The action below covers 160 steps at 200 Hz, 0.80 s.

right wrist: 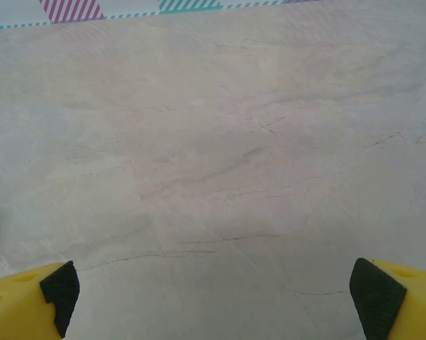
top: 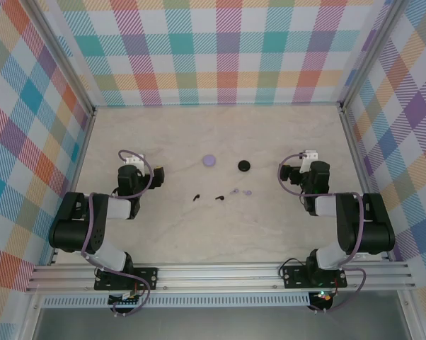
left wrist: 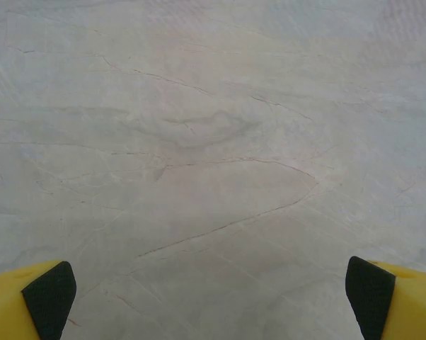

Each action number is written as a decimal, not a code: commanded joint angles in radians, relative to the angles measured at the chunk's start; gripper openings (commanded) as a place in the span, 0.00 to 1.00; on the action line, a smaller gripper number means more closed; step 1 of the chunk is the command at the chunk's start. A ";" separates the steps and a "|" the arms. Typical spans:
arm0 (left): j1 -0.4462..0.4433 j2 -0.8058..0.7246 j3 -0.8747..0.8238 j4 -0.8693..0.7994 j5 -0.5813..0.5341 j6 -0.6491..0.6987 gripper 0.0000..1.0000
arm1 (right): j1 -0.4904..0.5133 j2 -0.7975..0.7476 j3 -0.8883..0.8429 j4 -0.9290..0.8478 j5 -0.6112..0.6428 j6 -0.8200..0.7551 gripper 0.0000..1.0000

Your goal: Insert the wireless bluetooth earbuds into the charging case

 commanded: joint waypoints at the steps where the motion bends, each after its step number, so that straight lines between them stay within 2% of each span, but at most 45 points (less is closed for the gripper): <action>1: 0.014 0.001 0.018 0.010 -0.012 -0.006 1.00 | -0.003 -0.001 0.020 0.012 -0.021 -0.011 1.00; 140: 0.014 -0.001 0.017 0.014 -0.015 -0.008 1.00 | -0.003 -0.003 0.018 0.017 -0.018 -0.010 1.00; 160: 0.014 -0.047 0.058 -0.098 -0.057 -0.028 1.00 | -0.004 -0.067 0.054 -0.110 0.005 0.000 1.00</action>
